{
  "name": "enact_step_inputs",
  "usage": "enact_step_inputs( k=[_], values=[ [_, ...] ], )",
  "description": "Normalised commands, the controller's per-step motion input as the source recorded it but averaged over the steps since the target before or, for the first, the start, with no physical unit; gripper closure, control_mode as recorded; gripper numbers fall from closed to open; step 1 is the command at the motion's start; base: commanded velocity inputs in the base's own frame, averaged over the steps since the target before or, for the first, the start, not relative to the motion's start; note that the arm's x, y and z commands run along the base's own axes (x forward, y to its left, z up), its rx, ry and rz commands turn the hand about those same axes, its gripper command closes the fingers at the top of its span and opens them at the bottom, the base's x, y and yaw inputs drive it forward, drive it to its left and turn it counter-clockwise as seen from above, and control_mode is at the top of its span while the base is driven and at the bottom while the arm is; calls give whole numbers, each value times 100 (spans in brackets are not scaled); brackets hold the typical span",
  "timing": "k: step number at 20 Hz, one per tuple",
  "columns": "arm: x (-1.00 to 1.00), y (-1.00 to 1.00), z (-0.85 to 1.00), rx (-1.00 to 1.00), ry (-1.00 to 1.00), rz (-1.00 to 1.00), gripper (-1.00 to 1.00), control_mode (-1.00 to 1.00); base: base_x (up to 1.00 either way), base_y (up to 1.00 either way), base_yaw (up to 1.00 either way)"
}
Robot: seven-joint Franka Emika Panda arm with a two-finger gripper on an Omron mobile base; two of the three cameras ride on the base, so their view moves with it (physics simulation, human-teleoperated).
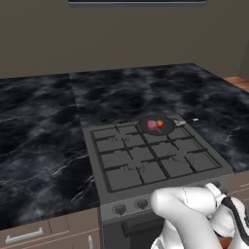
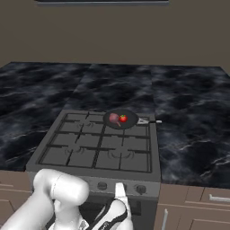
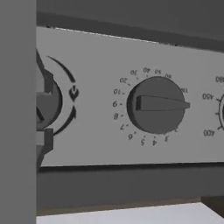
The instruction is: Place the pan on the rear right burner on the stove. Then place the tomato and the onion in the pan and turn on the rear right burner.
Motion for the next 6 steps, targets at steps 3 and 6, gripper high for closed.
enact_step_inputs(
  k=[3,6],
  values=[
    [10,0,0,-29,-8,9,100,-100,0,0,0],
    [10,0,0,-30,-8,9,100,-100,0,0,0]
  ],
)
